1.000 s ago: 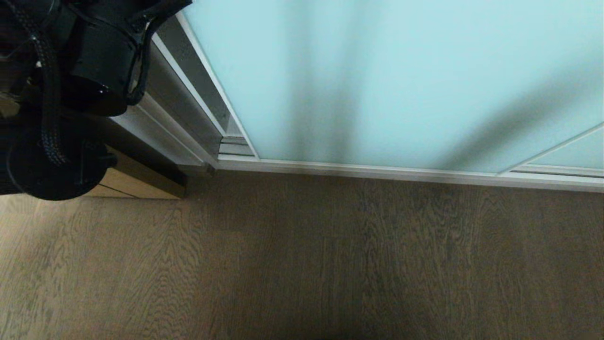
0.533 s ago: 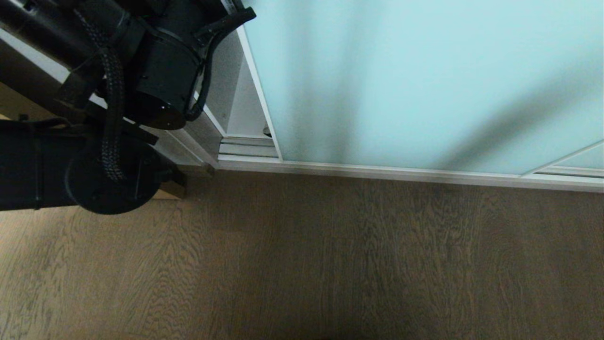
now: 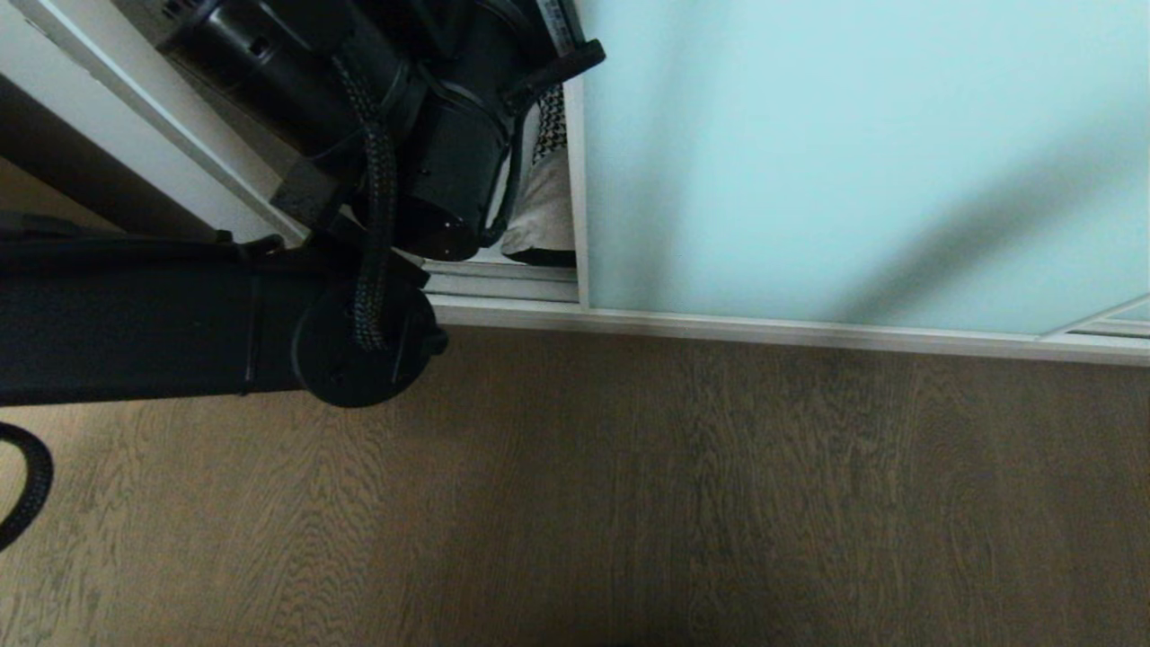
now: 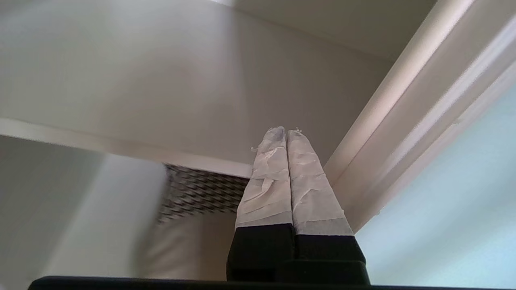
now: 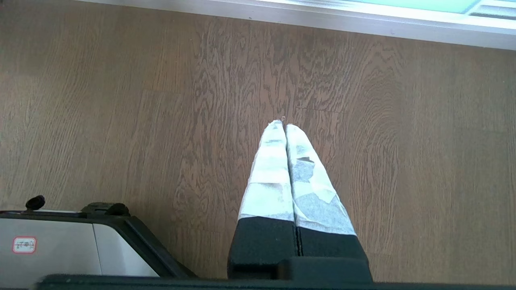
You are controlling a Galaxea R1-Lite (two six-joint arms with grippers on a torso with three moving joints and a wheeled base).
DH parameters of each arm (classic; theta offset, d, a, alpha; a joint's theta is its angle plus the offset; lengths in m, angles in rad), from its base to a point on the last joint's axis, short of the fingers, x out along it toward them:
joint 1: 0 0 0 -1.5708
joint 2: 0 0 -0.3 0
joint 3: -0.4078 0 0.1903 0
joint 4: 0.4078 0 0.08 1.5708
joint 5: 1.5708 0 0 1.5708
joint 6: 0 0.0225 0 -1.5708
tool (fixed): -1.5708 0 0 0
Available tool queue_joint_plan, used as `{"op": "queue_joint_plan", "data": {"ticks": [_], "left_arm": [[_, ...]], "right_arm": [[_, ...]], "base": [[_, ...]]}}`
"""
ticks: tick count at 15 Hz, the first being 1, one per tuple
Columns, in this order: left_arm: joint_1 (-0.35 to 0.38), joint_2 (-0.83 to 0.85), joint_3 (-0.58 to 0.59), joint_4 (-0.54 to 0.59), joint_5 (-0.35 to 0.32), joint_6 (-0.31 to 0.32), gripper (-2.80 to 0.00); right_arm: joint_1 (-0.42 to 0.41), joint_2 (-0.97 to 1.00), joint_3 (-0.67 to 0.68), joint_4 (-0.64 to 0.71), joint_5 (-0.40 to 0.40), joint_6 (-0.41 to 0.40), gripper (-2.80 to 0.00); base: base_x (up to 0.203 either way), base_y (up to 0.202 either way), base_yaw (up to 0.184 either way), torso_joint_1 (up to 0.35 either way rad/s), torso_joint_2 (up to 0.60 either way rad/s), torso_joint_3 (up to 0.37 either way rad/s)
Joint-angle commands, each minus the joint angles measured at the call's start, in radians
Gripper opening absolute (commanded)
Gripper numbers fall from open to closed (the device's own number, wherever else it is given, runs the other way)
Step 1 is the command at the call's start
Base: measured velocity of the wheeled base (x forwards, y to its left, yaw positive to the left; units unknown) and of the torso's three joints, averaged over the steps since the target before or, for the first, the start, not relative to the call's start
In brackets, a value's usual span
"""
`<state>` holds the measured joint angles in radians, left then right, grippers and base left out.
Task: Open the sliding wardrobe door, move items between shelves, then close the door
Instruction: Open the door
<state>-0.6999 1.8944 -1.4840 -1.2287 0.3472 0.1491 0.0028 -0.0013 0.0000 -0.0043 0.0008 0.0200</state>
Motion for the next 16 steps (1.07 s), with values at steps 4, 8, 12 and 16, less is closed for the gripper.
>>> {"op": "queue_joint_plan", "data": {"ticks": [4, 8, 12, 16], "left_arm": [[-0.109, 0.085, -0.055, -0.003, -0.003, 0.002, -2.80], [-0.197, 0.153, -0.077, -0.007, -0.019, -0.001, -2.80], [-0.229, 0.189, -0.187, -0.009, -0.002, 0.001, -2.80], [-0.249, 0.010, -0.064, 0.002, 0.032, 0.001, -2.80]], "right_arm": [[0.000, 0.000, 0.001, 0.000, 0.000, 0.000, -2.80], [0.000, 0.000, 0.002, 0.000, 0.001, 0.000, -2.80], [0.000, 0.000, 0.002, 0.000, 0.000, 0.000, -2.80], [0.000, 0.000, 0.002, 0.000, 0.000, 0.000, -2.80]], "base": [[0.000, 0.000, 0.000, 0.000, 0.00, 0.000], [0.000, 0.000, 0.000, 0.000, 0.00, 0.000], [0.000, 0.000, 0.000, 0.000, 0.00, 0.000], [0.000, 0.000, 0.000, 0.000, 0.00, 0.000]]}}
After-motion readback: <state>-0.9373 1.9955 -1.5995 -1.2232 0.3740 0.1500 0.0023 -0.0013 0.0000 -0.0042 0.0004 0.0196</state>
